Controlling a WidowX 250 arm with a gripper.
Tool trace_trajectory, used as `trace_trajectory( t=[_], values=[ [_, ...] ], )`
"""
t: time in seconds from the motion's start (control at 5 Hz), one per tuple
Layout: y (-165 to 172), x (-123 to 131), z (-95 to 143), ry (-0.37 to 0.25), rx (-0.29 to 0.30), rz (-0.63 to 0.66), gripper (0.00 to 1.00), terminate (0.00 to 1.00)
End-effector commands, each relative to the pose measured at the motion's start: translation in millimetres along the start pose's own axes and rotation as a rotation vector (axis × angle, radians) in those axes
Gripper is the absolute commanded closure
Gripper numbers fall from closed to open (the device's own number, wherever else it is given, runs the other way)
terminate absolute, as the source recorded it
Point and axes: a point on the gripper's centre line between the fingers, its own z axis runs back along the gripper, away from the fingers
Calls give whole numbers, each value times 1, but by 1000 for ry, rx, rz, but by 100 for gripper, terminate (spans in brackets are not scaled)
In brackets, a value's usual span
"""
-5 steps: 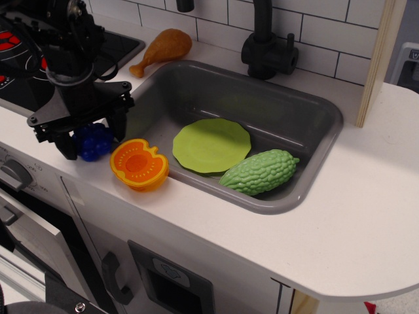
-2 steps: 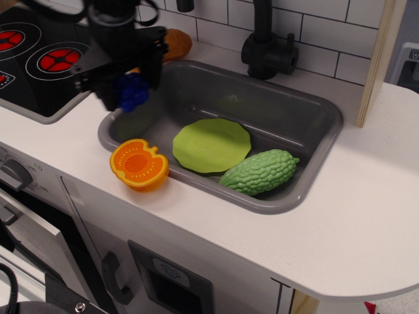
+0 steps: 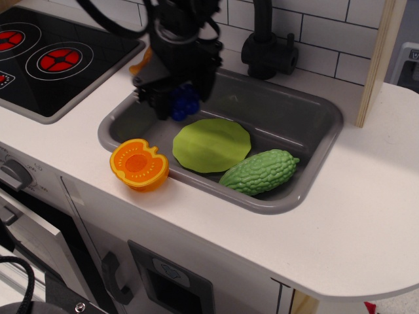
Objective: Put blueberries on plate sink
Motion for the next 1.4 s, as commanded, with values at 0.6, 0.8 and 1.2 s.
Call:
trace_trajectory(
  t=[0.6, 0.8, 1.2],
  values=[
    [-44, -24, -38, -37, 39, -24, 100, 0],
    [-41, -21, -42, -43, 63, -19, 100, 0],
    [-38, -18, -31, -65, 54, -32, 0, 0]
  ],
)
